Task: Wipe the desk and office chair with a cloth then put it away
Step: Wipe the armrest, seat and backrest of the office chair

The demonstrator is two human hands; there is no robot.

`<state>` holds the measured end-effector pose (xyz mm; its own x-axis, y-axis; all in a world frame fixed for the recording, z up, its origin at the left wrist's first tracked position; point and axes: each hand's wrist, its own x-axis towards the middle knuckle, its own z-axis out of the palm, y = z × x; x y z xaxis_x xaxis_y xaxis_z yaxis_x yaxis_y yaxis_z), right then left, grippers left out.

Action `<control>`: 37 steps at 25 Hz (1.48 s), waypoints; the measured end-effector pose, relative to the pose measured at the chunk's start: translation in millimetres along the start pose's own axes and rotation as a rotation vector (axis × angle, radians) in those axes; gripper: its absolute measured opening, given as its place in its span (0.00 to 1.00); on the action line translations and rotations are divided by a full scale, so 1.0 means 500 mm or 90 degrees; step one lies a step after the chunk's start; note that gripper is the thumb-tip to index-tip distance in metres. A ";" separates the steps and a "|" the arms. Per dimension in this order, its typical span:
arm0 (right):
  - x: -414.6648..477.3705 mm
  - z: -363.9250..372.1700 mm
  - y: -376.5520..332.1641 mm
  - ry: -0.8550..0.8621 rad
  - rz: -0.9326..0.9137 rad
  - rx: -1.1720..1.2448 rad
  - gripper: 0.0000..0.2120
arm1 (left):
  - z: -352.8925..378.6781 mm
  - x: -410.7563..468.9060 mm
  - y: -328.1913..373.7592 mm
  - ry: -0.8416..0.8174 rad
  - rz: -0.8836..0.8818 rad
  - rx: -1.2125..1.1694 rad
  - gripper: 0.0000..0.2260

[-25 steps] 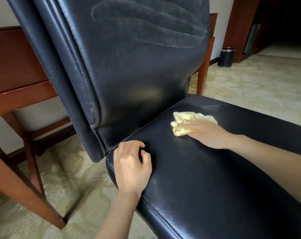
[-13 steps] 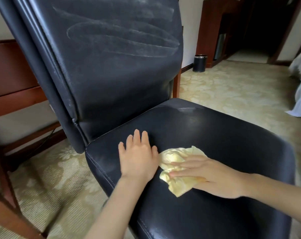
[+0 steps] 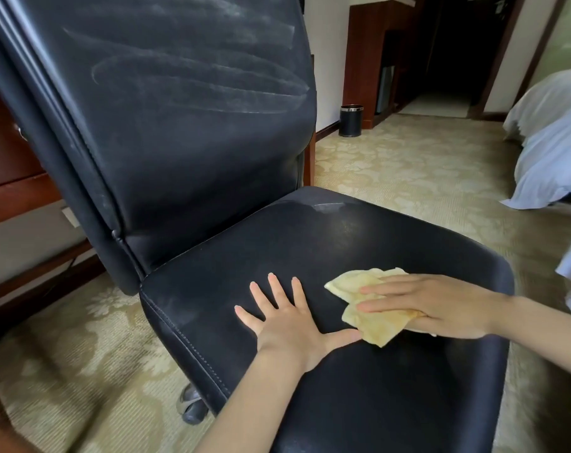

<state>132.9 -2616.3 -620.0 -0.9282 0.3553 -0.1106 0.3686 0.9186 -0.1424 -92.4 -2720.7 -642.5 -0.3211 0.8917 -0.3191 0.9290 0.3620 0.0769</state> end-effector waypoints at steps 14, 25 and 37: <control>-0.002 0.017 -0.018 0.060 0.089 0.047 0.23 | -0.028 0.031 -0.111 0.005 0.108 0.034 0.55; -0.031 0.015 -0.059 -0.007 -0.104 0.000 0.21 | -0.113 0.092 -0.188 -0.037 0.153 0.228 0.47; -0.089 0.018 0.122 0.228 0.255 0.204 0.21 | -0.139 0.044 0.044 -0.076 0.117 0.142 0.36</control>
<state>197.2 -2577.7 -632.7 -0.6531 0.7489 0.1125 0.6373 0.6238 -0.4526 -91.7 -2674.1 -582.1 -0.1326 0.8934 -0.4293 0.9912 0.1172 -0.0621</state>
